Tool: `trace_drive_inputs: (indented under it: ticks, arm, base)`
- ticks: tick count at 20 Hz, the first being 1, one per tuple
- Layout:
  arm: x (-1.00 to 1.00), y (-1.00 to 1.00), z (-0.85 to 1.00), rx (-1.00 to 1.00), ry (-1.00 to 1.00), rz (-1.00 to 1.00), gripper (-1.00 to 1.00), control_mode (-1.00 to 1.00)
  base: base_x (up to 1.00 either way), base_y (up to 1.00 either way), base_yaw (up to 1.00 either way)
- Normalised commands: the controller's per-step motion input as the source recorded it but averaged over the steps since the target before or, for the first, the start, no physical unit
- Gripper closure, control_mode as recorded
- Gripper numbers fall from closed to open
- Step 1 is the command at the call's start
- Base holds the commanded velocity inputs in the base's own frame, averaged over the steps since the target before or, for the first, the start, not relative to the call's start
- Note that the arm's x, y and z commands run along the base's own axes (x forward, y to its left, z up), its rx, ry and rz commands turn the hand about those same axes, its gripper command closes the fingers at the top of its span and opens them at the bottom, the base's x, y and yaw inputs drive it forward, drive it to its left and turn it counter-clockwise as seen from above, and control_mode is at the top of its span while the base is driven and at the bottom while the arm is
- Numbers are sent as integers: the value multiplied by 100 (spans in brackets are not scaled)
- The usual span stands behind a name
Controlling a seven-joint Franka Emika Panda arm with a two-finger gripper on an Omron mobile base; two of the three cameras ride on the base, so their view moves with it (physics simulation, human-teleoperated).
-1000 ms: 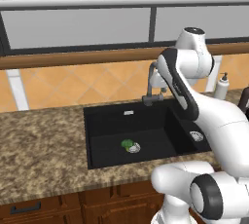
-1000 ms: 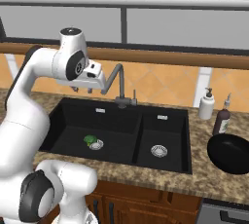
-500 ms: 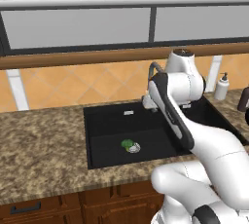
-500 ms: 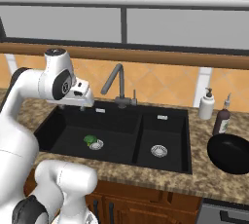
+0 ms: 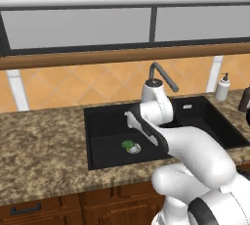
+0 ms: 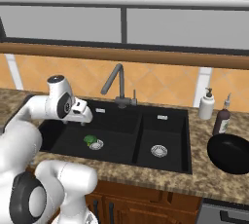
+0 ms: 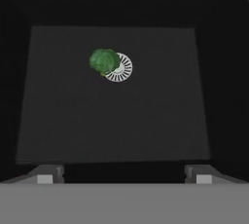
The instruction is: Pick the broccoli from the sink and place it in the bowl. Then pick the bowl and place it in the microwave. Then close the microwave door and press the start button.
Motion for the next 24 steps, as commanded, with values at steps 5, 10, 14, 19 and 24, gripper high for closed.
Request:
trace_drive_inputs:
  ticks: [5, 10, 14, 19, 24]
  arm:
    - [40, 5, -54, -2, 8, 0, -100, -100]
    - [35, 10, -49, -4, 13, 4, -100, -100]
    - [25, 14, -39, -7, 10, 3, -100, -100]
    - [25, 18, -27, -3, 5, 1, -100, -100]
    - [28, 12, -40, 0, 0, 0, -100, -100]
  base:
    - [0, 0, 0]
    - [0, 0, 0]
    - [0, 0, 0]
    - [0, 0, 0]
    - [0, 0, 0]
